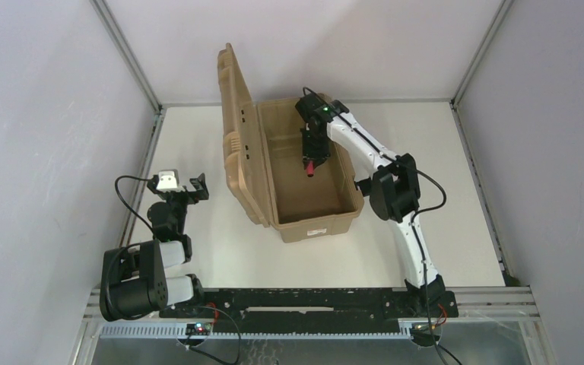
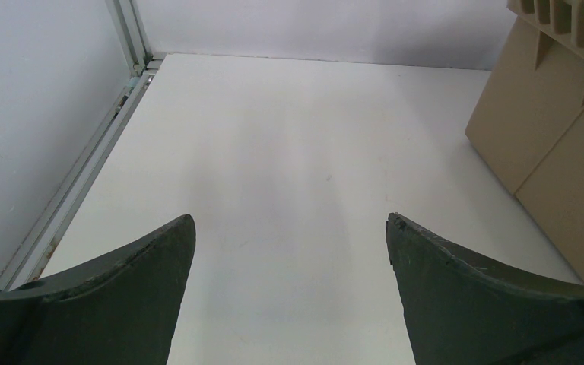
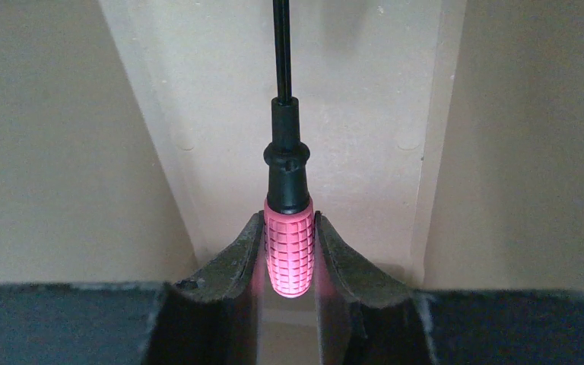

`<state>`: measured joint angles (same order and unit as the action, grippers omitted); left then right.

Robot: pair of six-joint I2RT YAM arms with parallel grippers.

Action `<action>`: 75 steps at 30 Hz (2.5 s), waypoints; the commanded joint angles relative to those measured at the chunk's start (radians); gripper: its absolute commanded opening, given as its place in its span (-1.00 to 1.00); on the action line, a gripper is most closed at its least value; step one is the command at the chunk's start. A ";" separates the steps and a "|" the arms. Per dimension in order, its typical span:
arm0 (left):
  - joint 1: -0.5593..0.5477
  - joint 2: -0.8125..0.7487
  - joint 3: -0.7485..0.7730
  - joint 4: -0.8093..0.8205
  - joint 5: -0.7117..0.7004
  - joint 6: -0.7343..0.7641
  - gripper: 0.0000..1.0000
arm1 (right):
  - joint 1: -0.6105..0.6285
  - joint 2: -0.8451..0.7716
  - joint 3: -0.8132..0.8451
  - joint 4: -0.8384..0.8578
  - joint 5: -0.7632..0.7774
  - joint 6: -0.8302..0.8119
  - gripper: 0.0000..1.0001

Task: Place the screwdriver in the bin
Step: Place the screwdriver in the bin.

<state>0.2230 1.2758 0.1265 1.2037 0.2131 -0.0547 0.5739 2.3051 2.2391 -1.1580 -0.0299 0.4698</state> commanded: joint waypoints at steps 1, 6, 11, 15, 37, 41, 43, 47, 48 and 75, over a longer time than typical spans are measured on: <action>0.000 -0.004 -0.015 0.036 0.002 -0.010 1.00 | 0.011 0.018 -0.023 0.050 0.028 -0.005 -0.68; 0.000 -0.006 -0.015 0.036 0.003 -0.010 1.00 | 0.012 0.058 -0.040 0.059 0.028 0.000 -0.67; 0.001 -0.005 -0.016 0.036 0.003 -0.010 1.00 | 0.016 0.086 -0.058 0.078 0.009 0.006 -0.67; 0.002 -0.005 -0.015 0.037 0.003 -0.010 1.00 | 0.016 0.110 -0.060 0.086 -0.006 0.010 -0.67; 0.001 -0.004 -0.015 0.036 0.004 -0.012 1.00 | 0.013 0.141 -0.048 0.088 -0.023 0.015 -0.13; 0.000 -0.004 -0.015 0.037 0.005 -0.011 1.00 | 0.012 0.121 -0.034 0.081 -0.029 0.015 -0.08; 0.001 -0.005 -0.014 0.036 0.004 -0.011 1.00 | 0.013 0.096 -0.032 0.083 -0.034 0.015 -0.02; 0.002 -0.004 -0.015 0.036 0.005 -0.011 1.00 | 0.016 0.025 -0.031 0.101 -0.039 0.003 0.04; 0.002 -0.005 -0.016 0.036 0.005 -0.011 1.00 | 0.016 0.007 -0.032 0.109 -0.039 -0.004 0.06; 0.002 -0.003 -0.016 0.037 0.004 -0.011 1.00 | -0.073 -0.374 0.066 0.195 0.161 -0.289 0.83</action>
<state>0.2230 1.2755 0.1265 1.2037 0.2131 -0.0547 0.5472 2.0232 2.2707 -0.9962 0.0795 0.2390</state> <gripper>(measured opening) 0.996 0.892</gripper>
